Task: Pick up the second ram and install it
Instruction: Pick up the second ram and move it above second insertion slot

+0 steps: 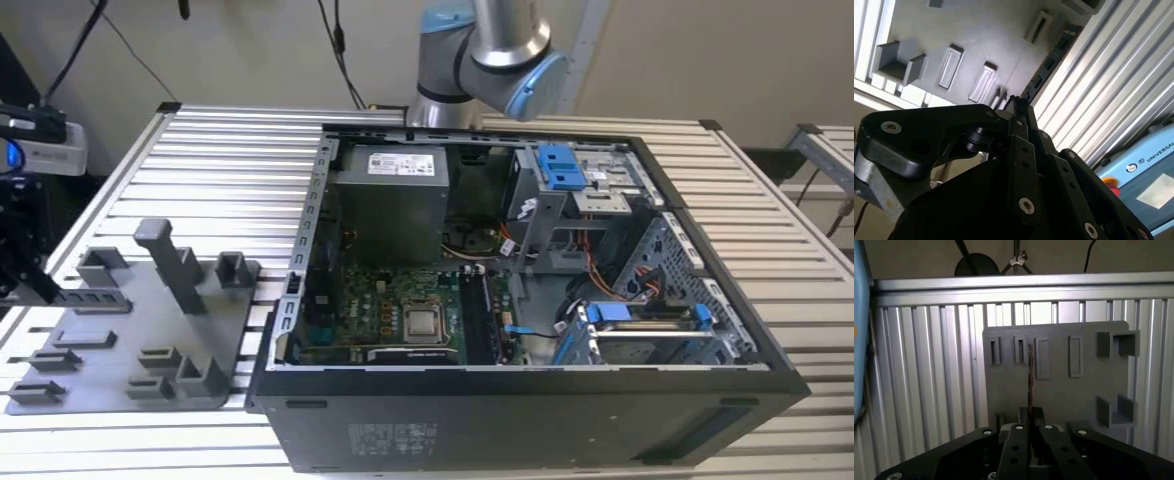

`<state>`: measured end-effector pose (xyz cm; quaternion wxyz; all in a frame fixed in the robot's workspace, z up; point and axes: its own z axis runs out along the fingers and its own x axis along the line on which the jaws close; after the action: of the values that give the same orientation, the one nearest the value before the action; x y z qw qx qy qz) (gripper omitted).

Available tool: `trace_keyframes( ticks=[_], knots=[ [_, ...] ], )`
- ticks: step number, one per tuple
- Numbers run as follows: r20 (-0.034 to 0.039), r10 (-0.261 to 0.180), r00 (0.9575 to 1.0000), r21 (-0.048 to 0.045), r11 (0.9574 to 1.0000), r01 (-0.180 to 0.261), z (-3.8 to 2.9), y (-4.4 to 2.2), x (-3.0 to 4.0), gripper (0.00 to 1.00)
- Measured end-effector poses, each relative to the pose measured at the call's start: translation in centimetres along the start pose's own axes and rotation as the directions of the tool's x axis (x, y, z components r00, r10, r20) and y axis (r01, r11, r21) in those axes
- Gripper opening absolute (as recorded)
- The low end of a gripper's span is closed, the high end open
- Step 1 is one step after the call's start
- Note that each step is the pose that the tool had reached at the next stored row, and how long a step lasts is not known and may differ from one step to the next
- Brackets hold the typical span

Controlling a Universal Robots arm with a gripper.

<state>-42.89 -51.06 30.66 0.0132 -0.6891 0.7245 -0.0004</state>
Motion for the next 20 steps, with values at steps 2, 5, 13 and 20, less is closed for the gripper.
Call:
trace_keyframes(
  ticks=[2,5,13,20],
  knots=[
    [0.0001,0.001,1.0000,0.0000,1.0000,-0.001,-0.28,0.00,-0.01,0.14],
    [0.0001,0.001,1.0000,0.0001,1.0000,-0.001,-0.71,-0.01,-0.01,0.14],
    [0.0003,0.002,1.0000,0.0000,1.0000,-0.002,-2.14,-0.03,-0.04,0.14],
    [0.0040,0.002,1.0000,-0.0019,1.0000,-0.002,-3.13,-0.05,-0.06,0.14]
  ],
)
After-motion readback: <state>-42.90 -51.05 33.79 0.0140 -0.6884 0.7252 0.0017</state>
